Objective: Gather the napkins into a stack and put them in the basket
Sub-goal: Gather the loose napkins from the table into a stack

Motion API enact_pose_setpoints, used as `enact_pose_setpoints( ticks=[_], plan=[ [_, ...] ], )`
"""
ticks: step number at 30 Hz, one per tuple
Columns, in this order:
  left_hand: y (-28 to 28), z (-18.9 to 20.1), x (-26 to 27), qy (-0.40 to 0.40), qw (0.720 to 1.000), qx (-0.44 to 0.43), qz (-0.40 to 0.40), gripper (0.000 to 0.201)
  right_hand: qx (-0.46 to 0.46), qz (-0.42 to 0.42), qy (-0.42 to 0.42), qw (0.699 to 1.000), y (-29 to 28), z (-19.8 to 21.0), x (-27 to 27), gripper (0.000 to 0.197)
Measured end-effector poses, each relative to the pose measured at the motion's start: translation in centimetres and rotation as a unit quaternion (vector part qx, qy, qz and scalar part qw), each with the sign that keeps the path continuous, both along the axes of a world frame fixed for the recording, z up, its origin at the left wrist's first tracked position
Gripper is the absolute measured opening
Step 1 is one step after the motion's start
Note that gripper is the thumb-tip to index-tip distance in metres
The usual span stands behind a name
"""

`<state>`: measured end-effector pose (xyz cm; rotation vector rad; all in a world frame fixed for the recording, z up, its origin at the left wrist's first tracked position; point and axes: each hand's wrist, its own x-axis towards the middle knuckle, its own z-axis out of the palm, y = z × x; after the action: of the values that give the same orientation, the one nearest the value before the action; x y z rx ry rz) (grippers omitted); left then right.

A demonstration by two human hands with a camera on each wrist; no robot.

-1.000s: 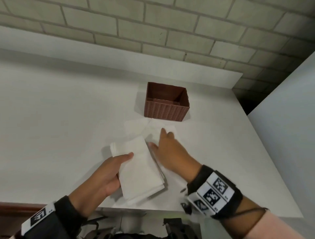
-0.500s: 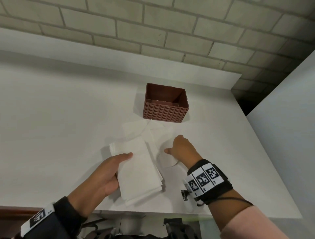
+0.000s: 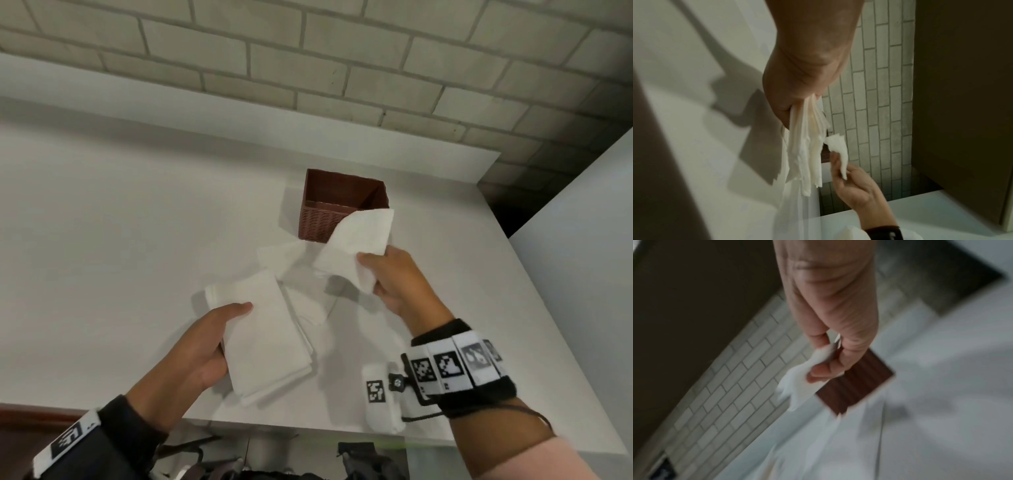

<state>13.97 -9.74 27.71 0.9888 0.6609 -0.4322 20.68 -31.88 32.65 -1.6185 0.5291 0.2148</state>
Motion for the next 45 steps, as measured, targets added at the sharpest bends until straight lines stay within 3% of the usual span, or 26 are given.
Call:
enact_pose_setpoints(
  ticks=[2,3,7,13,14,16,17,19,26,32,37,40,45],
  plan=[
    [0.0,0.0,0.0,-0.002,1.000,0.001,0.003,0.028,0.116,-0.021,0.044,0.992,1.8,-1.5,-0.2,0.035],
    [0.1,0.0,0.0,-0.002,1.000,0.000,0.004,0.030,0.126,-0.027,0.065,0.990,2.6,-2.6,-0.1,0.034],
    [0.4,-0.1,-0.1,-0.006,1.000,-0.006,0.010,0.033,0.058,-0.004,0.126,0.990,4.2,-5.3,-0.1,0.038],
    [0.8,-0.5,-0.3,-0.004,1.000,-0.007,0.016,0.024,0.050,0.048,0.158,0.985,4.1,-4.6,0.3,0.028],
    [0.8,-0.6,-0.4,-0.005,1.000,-0.009,0.013,0.022,-0.019,0.096,0.177,0.979,3.9,-4.2,0.1,0.028],
    [0.9,-0.7,-0.4,-0.005,1.000,-0.009,0.007,0.020,-0.260,0.219,0.169,0.925,3.4,-4.0,0.1,0.033],
    [0.9,-0.7,-0.4,-0.005,1.000,-0.008,0.006,0.018,-0.356,0.238,0.134,0.894,3.0,-4.0,0.2,0.035],
    [0.8,-0.8,-0.4,-0.006,1.000,-0.009,0.004,0.019,-0.420,0.203,0.067,0.882,2.2,-4.4,0.9,0.035],
    [0.4,-0.6,0.0,-0.010,1.000,-0.025,0.000,0.021,-0.406,0.187,0.080,0.891,3.0,-5.4,2.9,0.050],
    [0.8,-0.9,0.0,-0.010,1.000,-0.022,0.005,0.014,-0.294,0.116,0.040,0.948,2.9,-5.5,3.2,0.031],
    [1.3,-1.1,0.0,-0.006,1.000,-0.022,0.012,0.014,-0.239,0.062,-0.035,0.968,2.3,-2.7,3.1,0.013],
    [1.5,-1.1,0.0,-0.010,0.999,-0.025,0.016,0.010,-0.198,0.097,-0.062,0.973,2.4,-0.5,3.2,0.034],
    [1.7,-1.0,0.0,-0.006,0.999,-0.023,0.021,0.015,-0.189,0.194,-0.042,0.962,3.6,0.2,4.0,0.037]
  ],
)
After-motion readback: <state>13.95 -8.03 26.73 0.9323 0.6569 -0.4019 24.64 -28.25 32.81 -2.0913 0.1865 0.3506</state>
